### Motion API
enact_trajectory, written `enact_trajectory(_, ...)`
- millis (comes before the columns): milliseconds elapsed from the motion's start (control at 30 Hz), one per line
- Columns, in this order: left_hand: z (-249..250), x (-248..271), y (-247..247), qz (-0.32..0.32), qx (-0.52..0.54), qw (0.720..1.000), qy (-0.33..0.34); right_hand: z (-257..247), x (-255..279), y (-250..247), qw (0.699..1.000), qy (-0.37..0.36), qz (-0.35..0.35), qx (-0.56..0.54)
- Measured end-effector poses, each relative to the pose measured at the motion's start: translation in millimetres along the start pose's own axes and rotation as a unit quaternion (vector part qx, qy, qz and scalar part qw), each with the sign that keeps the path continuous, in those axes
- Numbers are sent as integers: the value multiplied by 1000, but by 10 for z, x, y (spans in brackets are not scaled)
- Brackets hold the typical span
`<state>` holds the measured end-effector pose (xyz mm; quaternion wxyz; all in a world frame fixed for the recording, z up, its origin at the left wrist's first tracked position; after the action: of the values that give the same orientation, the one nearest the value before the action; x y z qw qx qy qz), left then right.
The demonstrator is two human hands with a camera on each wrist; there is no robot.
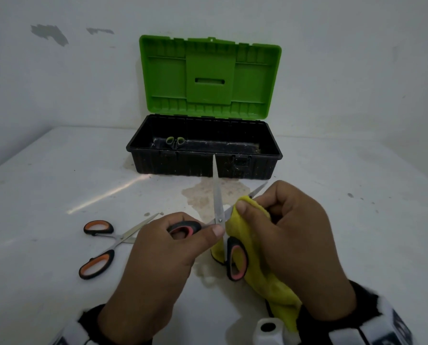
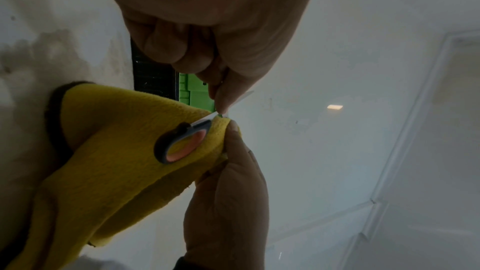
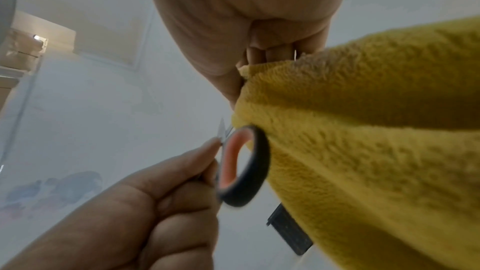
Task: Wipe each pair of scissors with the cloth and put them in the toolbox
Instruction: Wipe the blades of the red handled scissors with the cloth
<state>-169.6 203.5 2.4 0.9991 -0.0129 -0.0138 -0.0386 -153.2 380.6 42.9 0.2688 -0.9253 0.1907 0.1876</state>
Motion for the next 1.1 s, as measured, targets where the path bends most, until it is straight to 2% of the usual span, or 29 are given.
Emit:
enact_trajectory(133,-9,22,-3,3,2,1000,-1,116,-76,-104,998,17,55,-2)
enact_trajectory(300,0,4,-22,3,5,1000,-9,71,-23,-2,999,34,3,-6)
enact_trajectory(467,-4,-8,-13,-3,0,1000,-5,188,-173,-139,997,47,52,-24)
enact_trajectory(667,7,-54,-32,-11,-4,1000,-8,176,-157,-51,998,50,12,-33)
enact_trajectory(767,-6,-96,-39,-6,-11,1000,-10,272,-303,-158,996,59,53,-41)
enact_trajectory(900,-82,-176,-56,-13,48,997,-60,319,-344,-296,989,77,102,-68)
enact_trajectory(1000,-118,-227,-31,-20,93,992,-82,229,-250,-227,992,65,82,-71)
enact_trajectory(1100,-135,-256,29,-27,114,989,-92,130,-144,-30,996,41,21,-73)
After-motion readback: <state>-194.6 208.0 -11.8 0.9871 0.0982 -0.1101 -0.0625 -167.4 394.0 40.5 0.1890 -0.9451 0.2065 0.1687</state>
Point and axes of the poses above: each hand's wrist, its own x-axis away from the middle knuckle, its own y-axis out of the palm, z = x × y, the point moved 6 cm from there along -x, towards the middle knuckle, and after that the axes turned 3 degrees about -x, right-handed, at the moved point
